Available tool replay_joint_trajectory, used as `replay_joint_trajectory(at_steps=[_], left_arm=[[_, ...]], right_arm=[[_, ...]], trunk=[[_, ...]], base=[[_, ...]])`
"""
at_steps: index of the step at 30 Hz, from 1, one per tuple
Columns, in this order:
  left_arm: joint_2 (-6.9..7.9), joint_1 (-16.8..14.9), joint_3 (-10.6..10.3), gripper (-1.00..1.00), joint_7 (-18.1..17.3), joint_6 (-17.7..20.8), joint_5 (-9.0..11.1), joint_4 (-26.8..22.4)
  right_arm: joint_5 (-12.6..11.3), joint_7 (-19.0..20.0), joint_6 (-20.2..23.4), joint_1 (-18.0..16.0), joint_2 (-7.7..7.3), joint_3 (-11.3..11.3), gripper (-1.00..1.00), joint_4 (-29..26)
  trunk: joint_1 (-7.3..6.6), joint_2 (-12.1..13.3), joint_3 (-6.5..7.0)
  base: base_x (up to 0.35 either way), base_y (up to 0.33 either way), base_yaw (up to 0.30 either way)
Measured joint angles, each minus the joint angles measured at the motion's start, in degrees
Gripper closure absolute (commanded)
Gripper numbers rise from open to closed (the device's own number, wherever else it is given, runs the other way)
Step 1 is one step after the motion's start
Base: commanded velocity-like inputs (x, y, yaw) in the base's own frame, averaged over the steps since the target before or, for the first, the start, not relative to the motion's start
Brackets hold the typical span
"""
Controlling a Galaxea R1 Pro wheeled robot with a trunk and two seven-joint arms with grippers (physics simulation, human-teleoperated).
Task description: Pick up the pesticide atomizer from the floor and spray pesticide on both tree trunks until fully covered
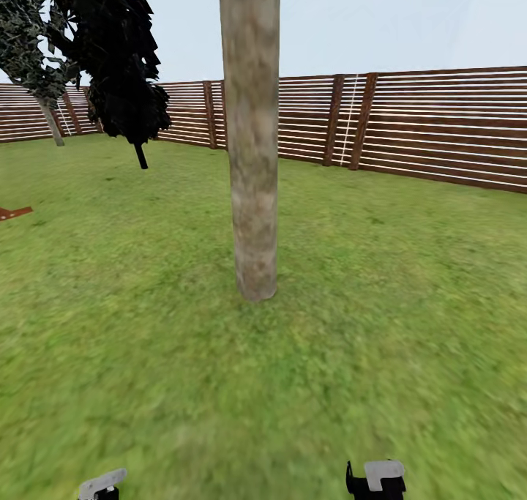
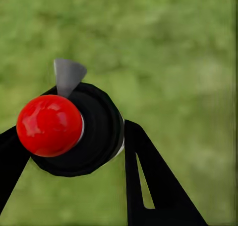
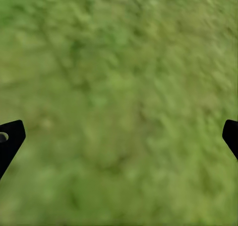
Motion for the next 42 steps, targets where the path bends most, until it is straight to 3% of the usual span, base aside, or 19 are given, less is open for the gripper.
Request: replay_joint_trajectory(at_steps=[3, 5, 6, 8, 10, 11, 14, 15, 17, 18, 19, 21, 24, 25, 28, 30, 34, 38, 42], left_arm=[[0.56, -0.57, -4.33, 1.0, -0.6, 0.15, -5.42, -1.01], [0.75, -1.02, -8.68, 1.0, -2.24, 0.13, -11.25, -1.3], [0.79, -1.12, -9.74, 1.0, -3.65, 0.18, -13.09, -1.36], [1.18, -2.39, -11.3, 1.0, -9.78, 0.36, -17.41, -1.99], [2.55, -4.63, -11.78, 1.0, -18.92, 0.88, -21.93, -2.95], [3.5, -6.45, -11.99, 1.0, -25.53, 1.38, -24.68, -3.31], [4.45, -11.69, -12.01, 1.0, -39.44, 4.28, -31.07, -3.69], [4.44, -12.58, -12.18, 1.0, -42.36, 5.08, -33.29, -3.74], [3.93, -14.5, -12.02, 1.0, -48.51, 6.39, -40.31, -4.67], [3.5, -15.91, -11.91, 1.0, -52.27, 7.23, -45.55, -5.9], [2.8, -16.58, -12.08, 1.0, -55.66, 8.5, -48.61, -6.4], [1.92, -17.59, -11.97, 1.0, -59.84, 10.26, -50.66, -7.29], [0.6, -18.09, -12.06, 1.0, -61.99, 10.98, -53.31, -8.13], [-0.25, -18.14, -12.04, 1.0, -62.25, 11.05, -54.78, -8.21], [-3.01, -18.19, -12.04, 1.0, -62.53, 11.99, -59.88, -8.29], [-4.16, -18.2, -12.02, 1.0, -62.55, 13.19, -61.32, -8.3], [-8.12, -18.2, -12.85, 1.0, -62.5, 14.08, -63.69, -8.36], [-10.55, -18.3, -13.23, 1.0, -62.38, 14.21, -64.54, -8.35], [-12.3, -18.31, -13.36, 1.0, -62.05, 14.2, -64.69, -8.38]], right_arm=[[0.71, 0.37, 0.0, -0.05, -0.37, 0.17, -1.0, -0.85], [4.75, 4.05, 0.68, -0.1, -0.65, 2.11, -1.0, -6.04], [6.57, 6.59, 1.58, -0.09, -0.8, 2.58, -1.0, -8.61], [10.59, 15.01, 6.09, -0.09, -1.16, 3.17, -1.0, -14.88], [13.63, 24.12, 11.62, -0.14, -1.83, 3.41, -1.0, -20.31], [15.23, 30.2, 14.01, -0.36, -2.07, 3.52, -1.0, -22.84], [19.29, 45.36, 16.38, -2.11, -2.3, 3.65, -1.0, -26.52], [20.66, 48.98, 16.6, -2.91, -2.27, 3.67, -1.0, -27.08], [24.08, 59.59, 16.95, -5.58, -1.84, 3.74, -1.0, -27.98], [25.25, 66.52, 17.03, -7.49, -1.5, 3.78, -1.0, -28.27], [25.69, 69.84, 17.01, -8.55, -0.91, 3.79, -1.0, -28.36], [25.92, 71.68, 16.96, -9.13, -0.04, 3.8, -1.0, -28.38], [26.01, 72.3, 16.95, -9.3, 0.52, 3.92, -1.0, -28.24], [26.03, 72.38, 16.95, -9.32, 0.68, 4.22, 1.0, -28.2], [25.91, 72.49, 16.99, -9.33, 1.52, 7.18, 1.0, -28.12], [25.91, 72.53, 16.99, -9.33, 1.88, 8.77, 1.0, -28.14], [25.99, 73.05, 16.99, -9.33, 3.89, 11.72, 1.0, -28.19], [25.94, 73.15, 16.99, -9.33, 4.5, 12.06, 1.0, -28.38], [25.92, 73.16, 16.99, -9.34, 6.13, 12.13, 1.0, -28.4]], trunk=[[0.0, 0.0, 0.0], [0.0, 0.0, 0.01], [0.0, 0.0, 0.0], [0.0, 0.0, 0.01], [0.0, 0.0, 0.01], [0.0, 0.0, 0.01], [0.0, 0.0, 0.02], [0.0, 0.0, 0.01], [0.0, 0.0, 0.01], [0.0, 0.0, 0.02], [0.0, 0.0, 0.01], [0.0, 0.0, 0.01], [0.0, 0.0, 0.0], [0.0, 0.0, 0.0], [0.0, 0.0, 0.0], [0.0, 0.0, 0.0], [0.0, 0.0, 0.0], [0.0, 0.0, 0.0], [0.0, 0.0, 0.0]], base=[[0.0, 0.0, 0.0], [0.0, 0.0, 0.0], [0.0, 0.0, 0.0], [0.0, 0.0, 0.0], [0.0, 0.0, 0.0], [0.0, 0.0, 0.0], [0.0, 0.0, 0.0], [0.0, 0.0, 0.0], [0.0, 0.0, 0.0], [0.0, 0.0, 0.0], [0.0, 0.0, 0.0], [0.0, 0.0, 0.0], [0.0, 0.0, 0.0], [0.0, 0.0, 0.0], [0.0, 0.0, 0.0], [0.0, 0.0, 0.0], [0.0, 0.0, 0.0], [0.0, 0.0, 0.0], [0.0, 0.0, 0.0]])
